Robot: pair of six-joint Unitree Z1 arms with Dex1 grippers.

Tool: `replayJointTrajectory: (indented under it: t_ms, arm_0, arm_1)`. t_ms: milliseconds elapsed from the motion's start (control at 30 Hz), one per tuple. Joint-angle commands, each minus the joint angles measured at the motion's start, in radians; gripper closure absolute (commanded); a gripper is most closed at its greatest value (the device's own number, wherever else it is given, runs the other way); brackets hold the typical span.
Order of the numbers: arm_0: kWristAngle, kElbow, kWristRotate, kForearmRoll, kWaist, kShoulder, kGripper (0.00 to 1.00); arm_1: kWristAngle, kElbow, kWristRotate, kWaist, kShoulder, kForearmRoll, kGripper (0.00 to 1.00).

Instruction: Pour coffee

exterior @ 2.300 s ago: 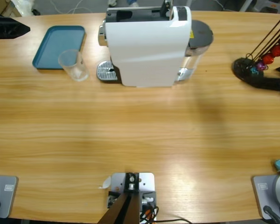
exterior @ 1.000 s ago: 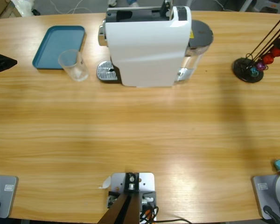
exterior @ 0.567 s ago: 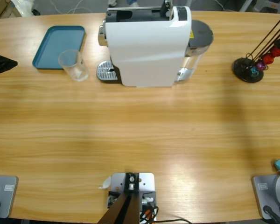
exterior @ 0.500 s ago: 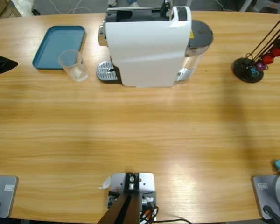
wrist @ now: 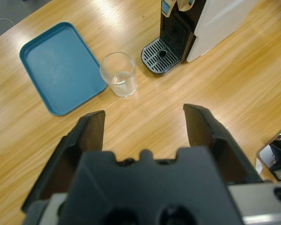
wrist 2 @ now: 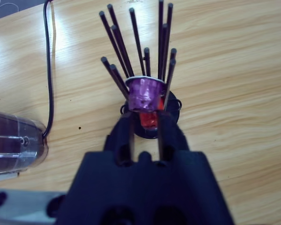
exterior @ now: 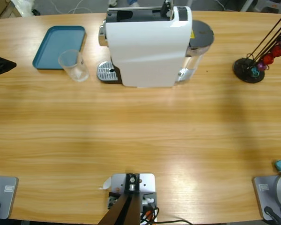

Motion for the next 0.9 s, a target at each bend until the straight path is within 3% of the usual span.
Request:
replayJointTrajectory:
  t_ms: [33,100,133,167,200,233,300,400,633,800,900]
  arm_0:
    - [-0.015,0.040,0.008,0.001,0.008,-0.040,0.282]
    - [-0.015,0.042,0.008,0.001,0.008,-0.042,0.283]
    - [-0.015,0.042,0.008,0.001,0.008,-0.042,0.284]
    - [-0.015,0.042,0.008,0.001,0.008,-0.042,0.283]
    - [-0.015,0.042,0.008,0.001,0.008,-0.043,0.283]
    - [-0.017,0.042,0.008,0.001,0.008,-0.044,0.281]
    - [-0.019,0.042,0.008,0.001,0.008,-0.045,0.282]
    - [-0.021,0.043,0.008,0.001,0.008,-0.047,0.284]
    - [-0.021,0.043,0.008,0.001,0.008,-0.048,0.284]
    - [-0.021,0.046,0.009,0.001,0.008,-0.055,0.283]
    - [-0.021,0.046,0.009,0.001,0.008,-0.055,0.281]
  arm_1:
    - [-0.035,0.020,-0.019,-0.013,0.018,-0.007,1.000]
    - [-0.036,0.021,-0.019,-0.013,0.016,-0.007,1.000]
    - [-0.035,0.023,-0.019,-0.013,0.015,-0.007,0.735]
    - [-0.034,0.024,-0.018,-0.013,0.013,-0.006,0.381]
    - [-0.034,0.024,-0.016,-0.013,0.013,-0.003,0.243]
    - [-0.036,0.024,-0.015,-0.013,0.014,0.002,0.168]
    - [-0.039,0.024,-0.012,-0.013,0.016,0.010,0.092]
    - [-0.049,0.022,-0.009,-0.013,0.017,0.020,0.017]
    - [-0.045,0.013,-0.006,-0.013,0.029,0.017,0.020]
    - [-0.043,0.001,-0.006,-0.013,0.048,0.017,0.127]
    - [-0.040,-0.001,-0.006,-0.014,0.058,0.009,0.243]
